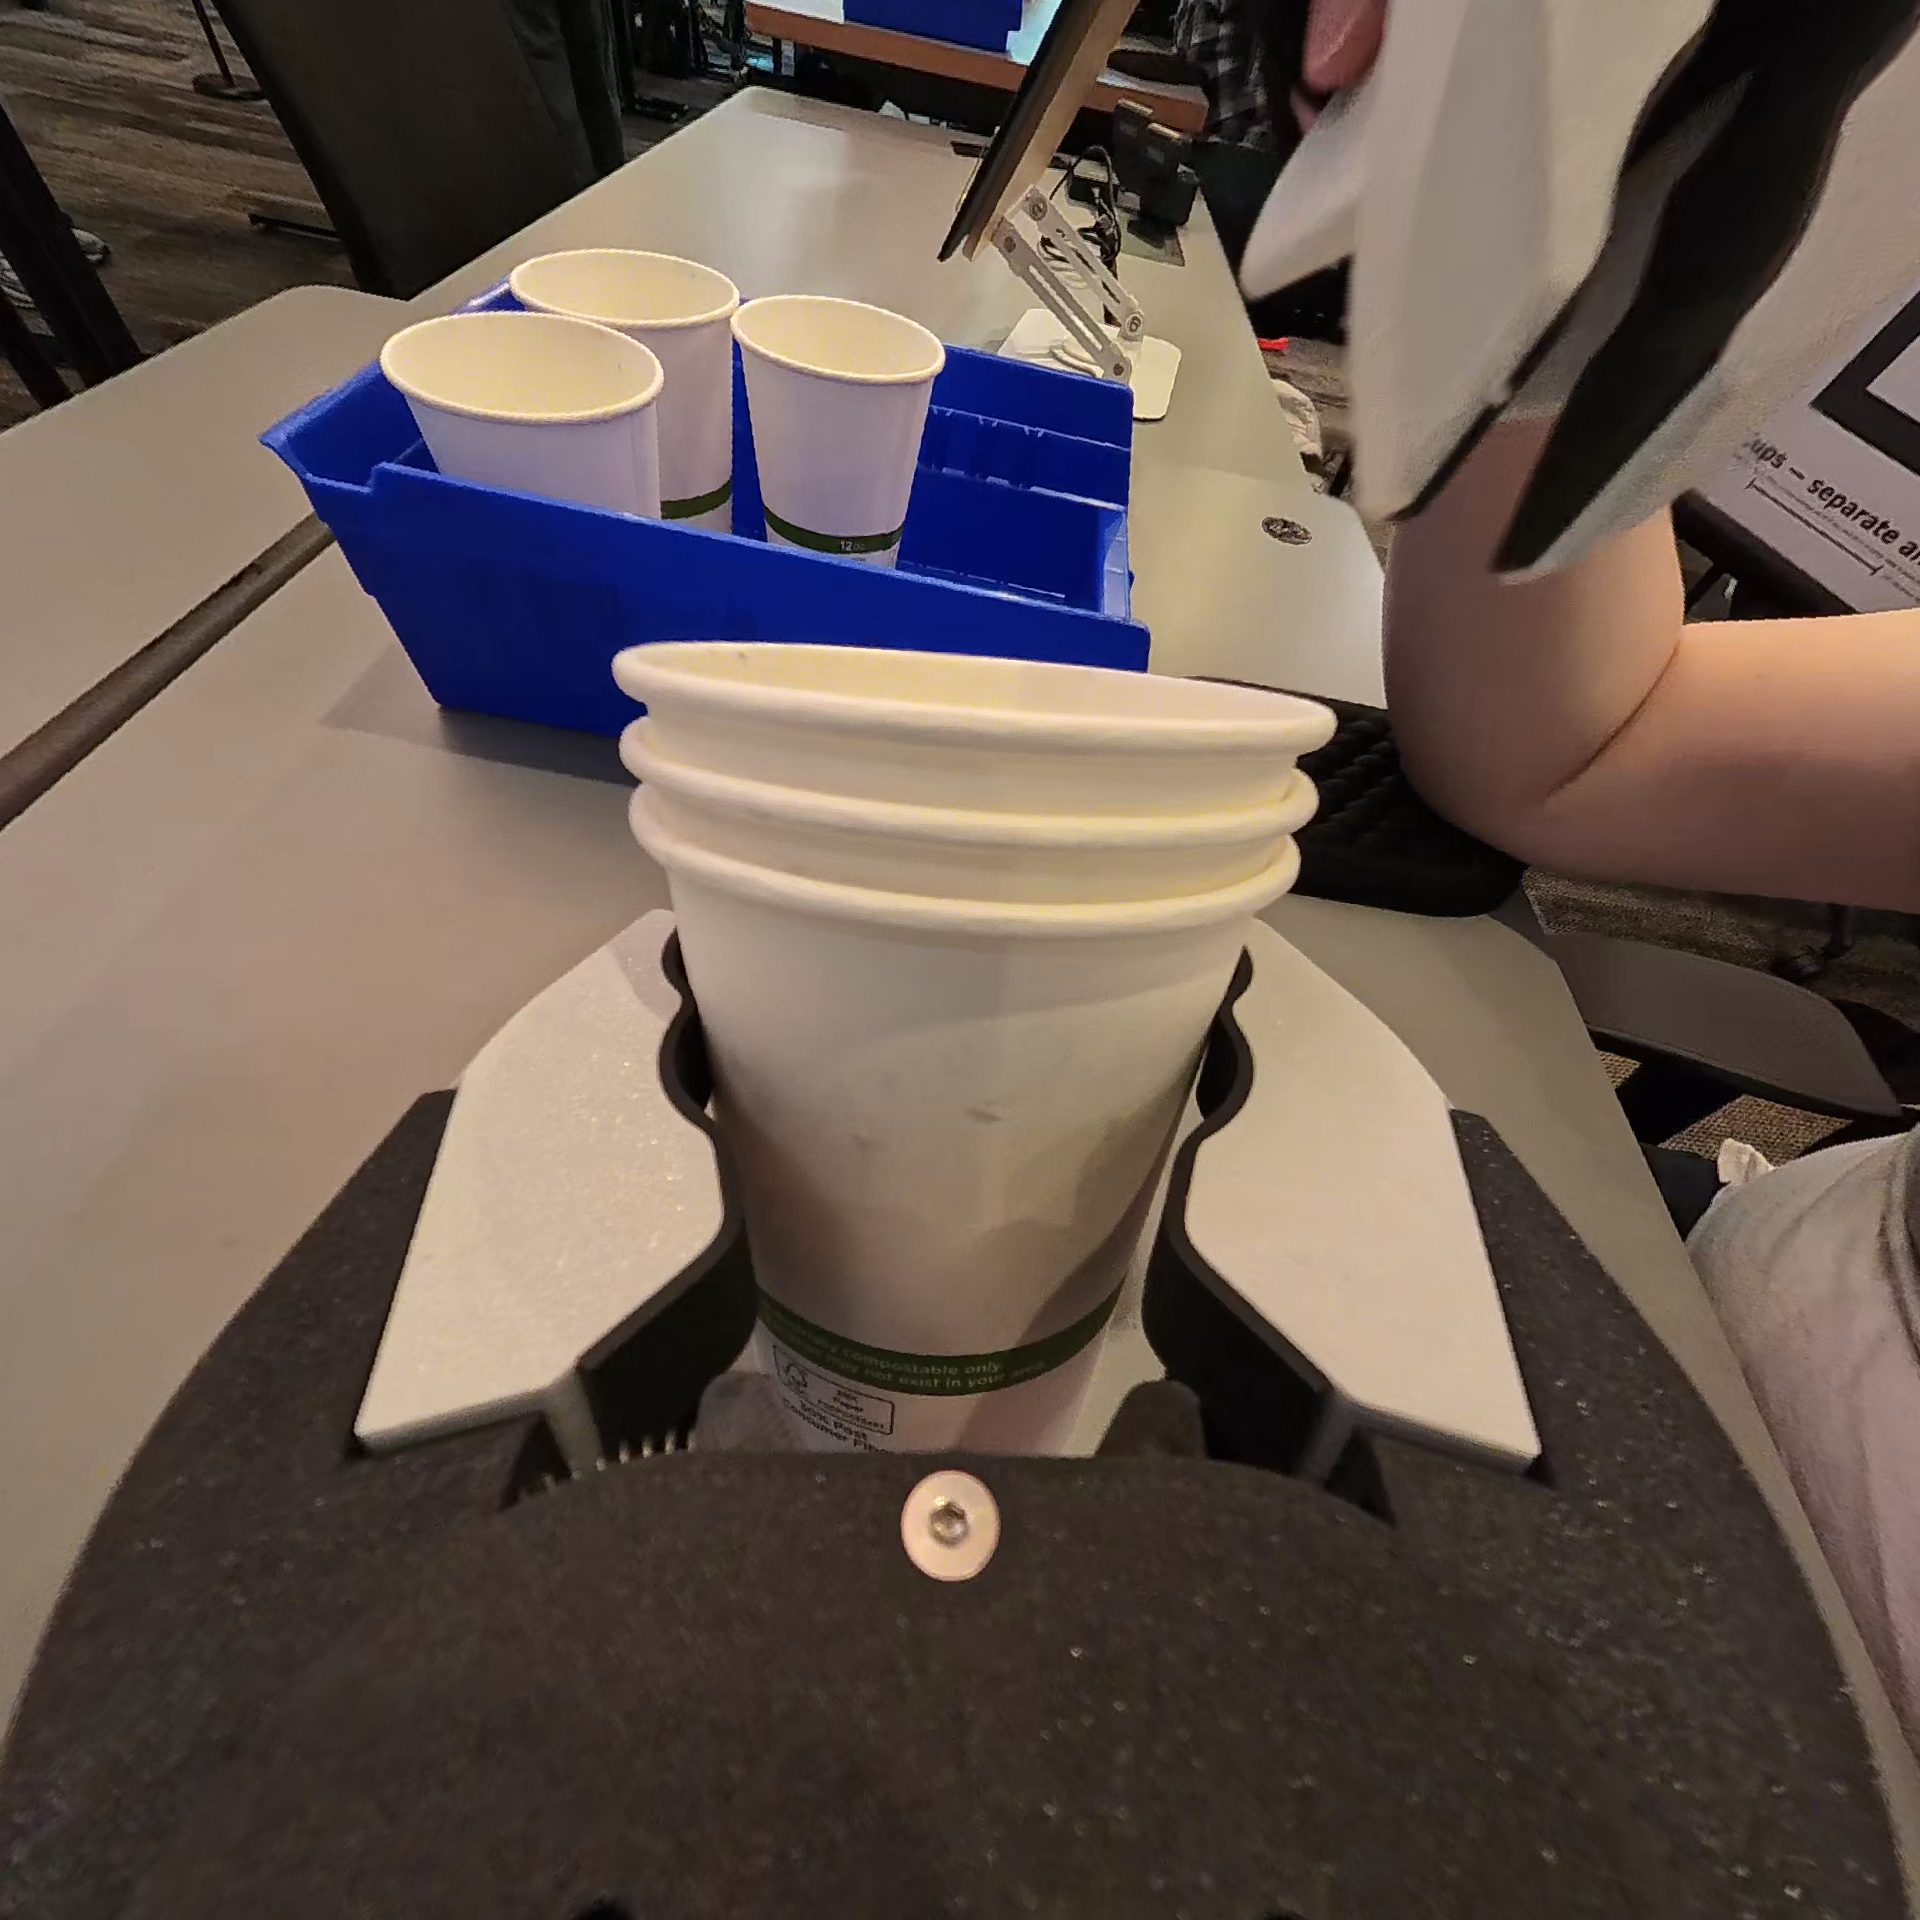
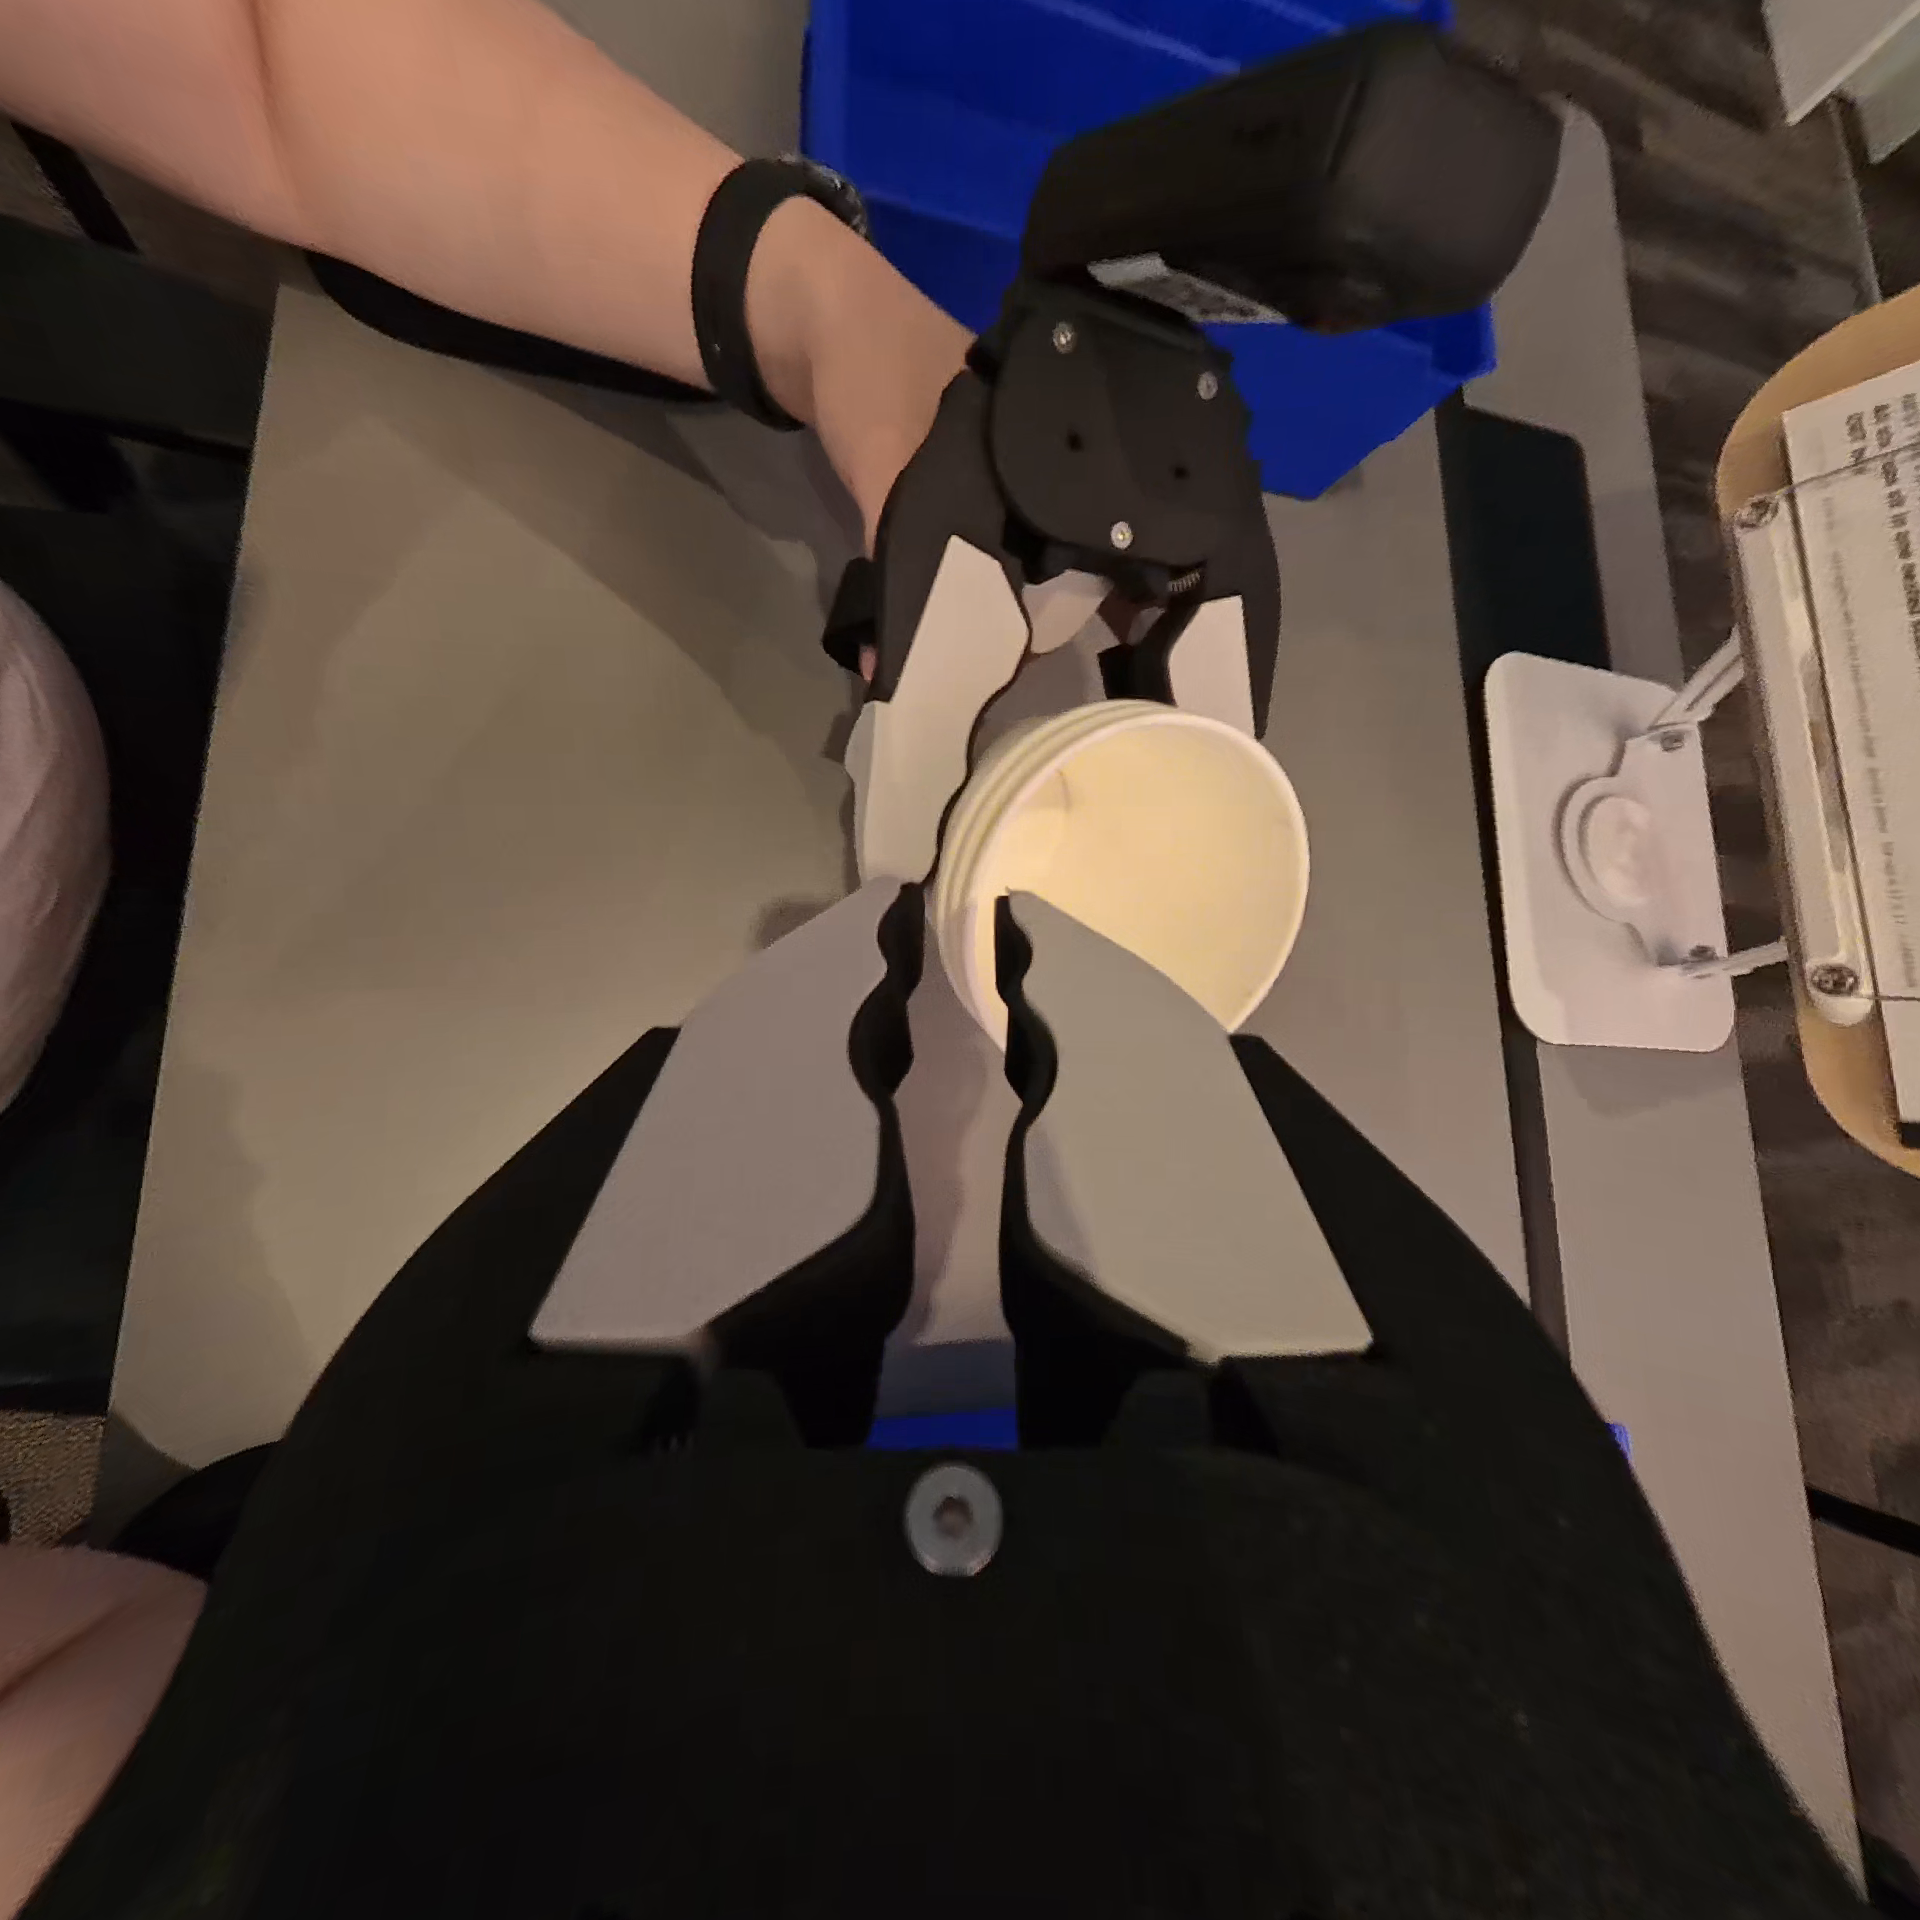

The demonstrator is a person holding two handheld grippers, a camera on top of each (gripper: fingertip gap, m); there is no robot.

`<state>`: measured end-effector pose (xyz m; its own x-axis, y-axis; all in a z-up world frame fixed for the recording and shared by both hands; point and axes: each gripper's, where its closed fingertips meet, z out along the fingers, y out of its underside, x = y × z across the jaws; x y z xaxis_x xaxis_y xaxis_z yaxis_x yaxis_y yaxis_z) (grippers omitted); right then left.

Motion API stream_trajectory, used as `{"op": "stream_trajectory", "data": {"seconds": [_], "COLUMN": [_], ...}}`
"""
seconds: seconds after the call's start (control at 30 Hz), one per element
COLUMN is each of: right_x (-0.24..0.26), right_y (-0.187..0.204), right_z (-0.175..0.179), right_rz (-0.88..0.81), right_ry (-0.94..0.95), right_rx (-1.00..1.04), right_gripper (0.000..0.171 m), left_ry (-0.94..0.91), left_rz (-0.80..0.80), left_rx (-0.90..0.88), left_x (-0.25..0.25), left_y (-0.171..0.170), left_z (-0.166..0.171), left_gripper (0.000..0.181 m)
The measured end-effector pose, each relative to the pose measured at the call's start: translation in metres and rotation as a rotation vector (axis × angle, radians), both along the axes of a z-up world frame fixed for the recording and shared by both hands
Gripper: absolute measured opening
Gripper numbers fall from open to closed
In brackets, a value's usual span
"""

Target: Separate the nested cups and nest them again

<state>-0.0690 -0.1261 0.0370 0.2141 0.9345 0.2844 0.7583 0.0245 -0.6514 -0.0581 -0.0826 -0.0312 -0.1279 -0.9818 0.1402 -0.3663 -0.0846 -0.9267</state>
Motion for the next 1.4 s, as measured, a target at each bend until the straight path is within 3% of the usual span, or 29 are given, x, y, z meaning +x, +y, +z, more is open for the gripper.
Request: {"op": "stream_trajectory", "data": {"seconds": [0.33,0.87,1.17,1.4], "right_x": [-0.002,0.002,0.019,0.07], "right_y": [0.01,0.006,0.01,0.0], "right_z": [-0.026,-0.022,0.016,0.067], "right_rz": [-0.01,0.014,-0.037,-0.173], "right_ry": [-0.064,-0.034,0.091,0.215], "right_rx": [-0.09,-0.118,-0.016,0.149], "right_gripper": [0.007,0.003,0.003,0.003], "left_ry": [-0.004,-0.002,0.014,0.024], "left_rz": [-0.008,-0.012,-0.006,0.015], "left_rx": [0.002,0.008,0.009,0.007], "left_x": [0.001,0.001,0.0,-0.002], "left_y": [-0.002,-0.002,0.001,0.008], "left_z": [0.002,0.001,-0.004,-0.008], "left_gripper": [0.094,0.094,0.094,0.094]}}
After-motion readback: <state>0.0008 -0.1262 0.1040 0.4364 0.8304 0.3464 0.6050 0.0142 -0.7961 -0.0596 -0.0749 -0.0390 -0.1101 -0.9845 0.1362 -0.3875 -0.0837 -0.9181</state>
